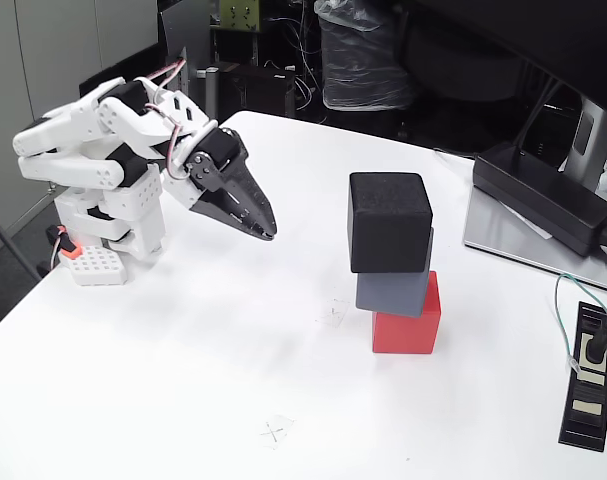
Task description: Stack the three blocks in an ordered color.
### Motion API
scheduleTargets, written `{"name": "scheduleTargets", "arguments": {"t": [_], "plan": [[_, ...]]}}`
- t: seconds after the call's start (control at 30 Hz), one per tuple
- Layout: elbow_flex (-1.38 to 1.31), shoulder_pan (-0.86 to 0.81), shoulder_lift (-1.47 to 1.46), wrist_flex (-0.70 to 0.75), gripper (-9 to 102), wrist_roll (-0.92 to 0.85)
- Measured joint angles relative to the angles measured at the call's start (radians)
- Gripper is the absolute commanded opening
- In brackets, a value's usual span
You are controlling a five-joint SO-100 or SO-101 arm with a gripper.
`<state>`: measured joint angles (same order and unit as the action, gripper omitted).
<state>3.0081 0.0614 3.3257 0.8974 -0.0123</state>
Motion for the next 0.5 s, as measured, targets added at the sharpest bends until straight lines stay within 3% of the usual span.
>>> {"name": "scheduleTargets", "arguments": {"t": [0.23, 0.5], "plan": [[0.025, 0.014, 0.003, -0.002, -1, 0.000], [0.055, 0.011, 0.003, -0.107, -1, 0.000]]}}
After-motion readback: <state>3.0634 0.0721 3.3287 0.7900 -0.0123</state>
